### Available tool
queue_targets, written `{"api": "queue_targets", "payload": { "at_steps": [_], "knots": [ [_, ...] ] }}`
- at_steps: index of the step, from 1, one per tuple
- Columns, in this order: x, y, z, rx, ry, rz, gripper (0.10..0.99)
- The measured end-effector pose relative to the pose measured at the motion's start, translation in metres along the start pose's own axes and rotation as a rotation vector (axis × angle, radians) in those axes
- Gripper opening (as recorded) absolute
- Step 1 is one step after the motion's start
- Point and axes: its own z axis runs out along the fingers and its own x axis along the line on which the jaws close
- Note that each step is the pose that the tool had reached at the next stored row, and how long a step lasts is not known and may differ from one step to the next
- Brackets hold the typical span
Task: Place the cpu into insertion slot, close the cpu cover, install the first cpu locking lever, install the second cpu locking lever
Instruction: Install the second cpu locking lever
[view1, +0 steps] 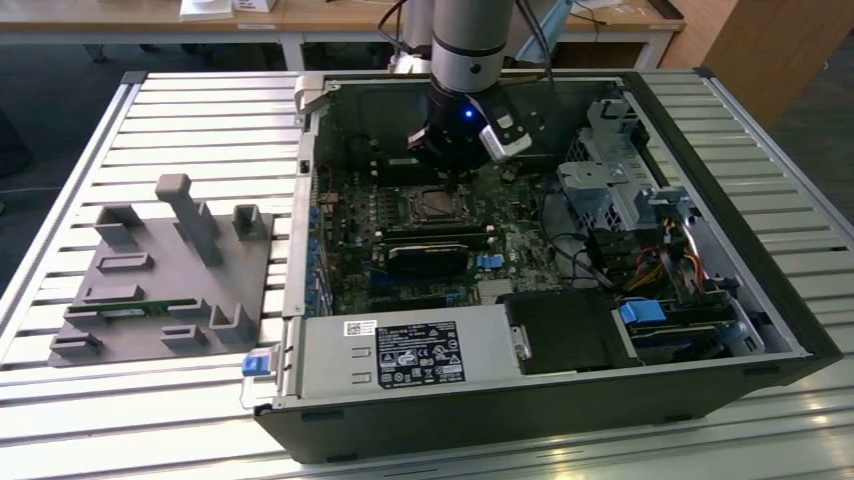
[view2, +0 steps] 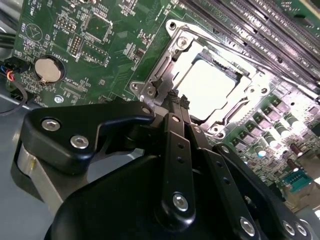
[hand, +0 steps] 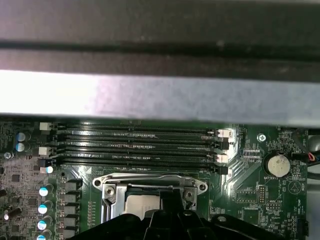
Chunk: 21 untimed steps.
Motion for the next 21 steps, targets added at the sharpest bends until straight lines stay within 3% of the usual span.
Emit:
{"api": "queue_targets", "payload": {
  "at_steps": [5,10,13,16,21],
  "knots": [
    [0.0000,-0.0012,-0.0017,0.000,0.0000,0.000,0.106],
    [-0.0001,-0.0008,-0.0142,0.000,0.0001,0.000,0.106],
    [-0.0001,-0.0022,-0.0169,0.000,-0.0001,0.000,0.106],
    [0.0000,-0.0076,-0.0172,0.000,0.0000,0.000,0.106],
    [0.0003,-0.0229,-0.0177,0.000,0.0000,0.000,0.106]
  ]
}}
